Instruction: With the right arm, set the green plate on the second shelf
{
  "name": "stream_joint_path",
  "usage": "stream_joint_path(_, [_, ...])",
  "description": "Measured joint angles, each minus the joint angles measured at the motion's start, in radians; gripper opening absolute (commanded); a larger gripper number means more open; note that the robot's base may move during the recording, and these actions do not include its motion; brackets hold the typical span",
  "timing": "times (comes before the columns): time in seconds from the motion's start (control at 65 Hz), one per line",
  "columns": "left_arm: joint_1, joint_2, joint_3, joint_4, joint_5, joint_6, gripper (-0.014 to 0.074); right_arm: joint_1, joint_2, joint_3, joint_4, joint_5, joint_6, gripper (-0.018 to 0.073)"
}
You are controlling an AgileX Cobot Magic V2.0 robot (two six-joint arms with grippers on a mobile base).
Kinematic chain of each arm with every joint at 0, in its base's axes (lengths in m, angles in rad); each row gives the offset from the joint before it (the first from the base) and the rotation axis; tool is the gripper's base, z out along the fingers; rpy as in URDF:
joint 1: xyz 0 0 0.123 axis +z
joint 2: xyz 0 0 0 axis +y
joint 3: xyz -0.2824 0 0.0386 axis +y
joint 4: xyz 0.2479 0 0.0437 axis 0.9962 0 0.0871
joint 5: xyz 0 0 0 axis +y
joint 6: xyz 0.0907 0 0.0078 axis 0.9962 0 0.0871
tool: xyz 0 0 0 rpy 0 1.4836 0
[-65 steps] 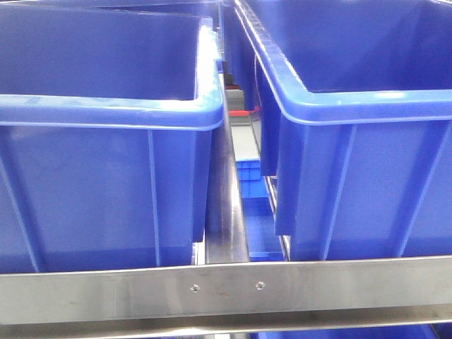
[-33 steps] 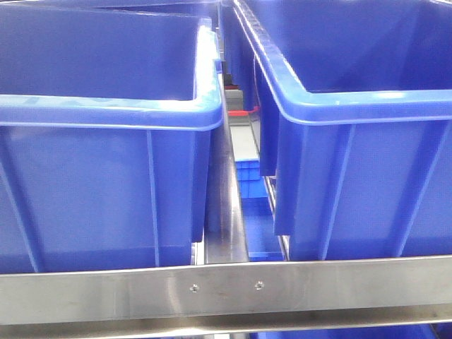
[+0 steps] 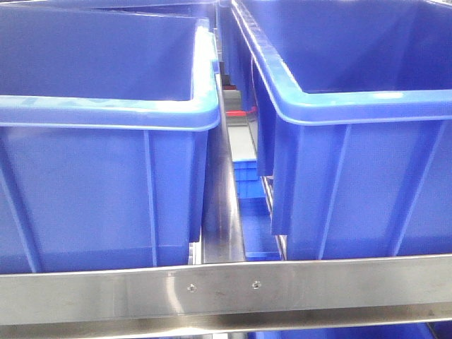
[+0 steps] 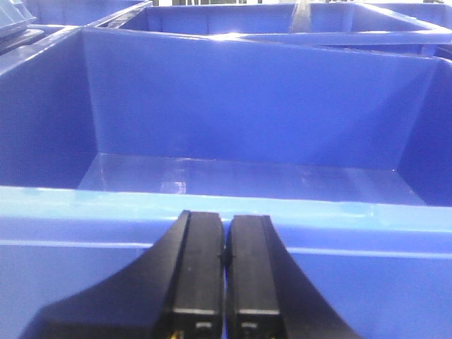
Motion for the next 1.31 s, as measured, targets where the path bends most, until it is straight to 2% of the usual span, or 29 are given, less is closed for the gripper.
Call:
stream_joint_path(0.2, [0.000, 0.000, 0.000, 0.000, 0.000, 0.000, 0.0130, 0.064, -0.007, 0.071, 0.000, -0.002, 0.000, 0.0055])
stream_joint_path(0.446, [0.000, 0.000, 0.000, 0.000, 0.000, 0.000, 0.0130, 0.063, -0.017, 0.153, 0.000, 0.010, 0.000, 0.0055])
stream_joint_path(1.307, [0.000, 0.000, 0.000, 0.000, 0.000, 0.000, 0.0130, 0.063, -0.017, 0.153, 0.000, 0.047, 0.002, 0.0055])
